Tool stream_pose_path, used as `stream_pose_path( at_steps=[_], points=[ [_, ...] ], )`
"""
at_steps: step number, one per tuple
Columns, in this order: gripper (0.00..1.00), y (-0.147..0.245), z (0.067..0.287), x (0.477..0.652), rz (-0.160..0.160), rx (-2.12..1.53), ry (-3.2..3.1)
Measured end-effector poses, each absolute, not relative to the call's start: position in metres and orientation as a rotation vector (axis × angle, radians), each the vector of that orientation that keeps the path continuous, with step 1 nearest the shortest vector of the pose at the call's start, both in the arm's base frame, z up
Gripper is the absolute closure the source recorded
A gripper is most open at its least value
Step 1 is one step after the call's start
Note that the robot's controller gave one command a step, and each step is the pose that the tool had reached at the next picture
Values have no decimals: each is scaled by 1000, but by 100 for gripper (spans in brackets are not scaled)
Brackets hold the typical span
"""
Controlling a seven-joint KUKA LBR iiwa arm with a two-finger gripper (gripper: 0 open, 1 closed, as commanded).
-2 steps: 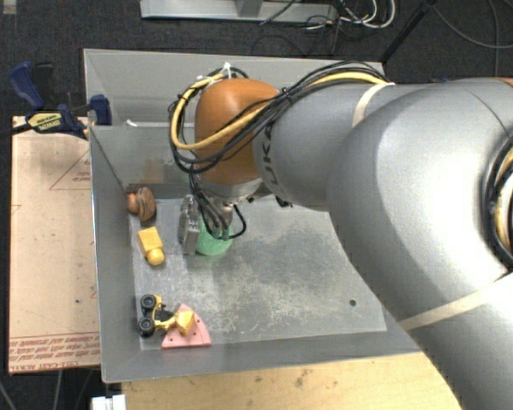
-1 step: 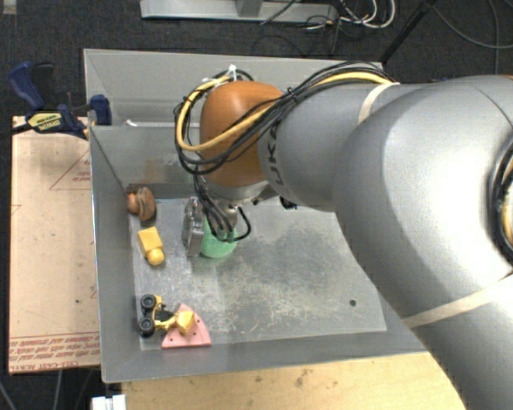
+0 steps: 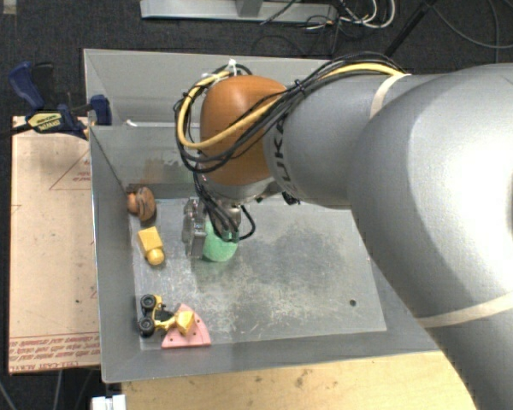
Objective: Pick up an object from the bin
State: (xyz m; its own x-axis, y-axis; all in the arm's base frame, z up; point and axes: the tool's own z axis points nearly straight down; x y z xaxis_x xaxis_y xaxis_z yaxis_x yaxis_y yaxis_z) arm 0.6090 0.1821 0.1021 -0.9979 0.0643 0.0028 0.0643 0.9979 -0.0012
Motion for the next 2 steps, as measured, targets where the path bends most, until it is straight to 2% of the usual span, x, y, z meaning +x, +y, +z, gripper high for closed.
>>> stream_pose_path(
  at_steps=[1,2],
  points=[
    [0,157,162,617,-2,-107,-3143],
    [0,157,162,616,-2,-106,-3143]
  ],
)
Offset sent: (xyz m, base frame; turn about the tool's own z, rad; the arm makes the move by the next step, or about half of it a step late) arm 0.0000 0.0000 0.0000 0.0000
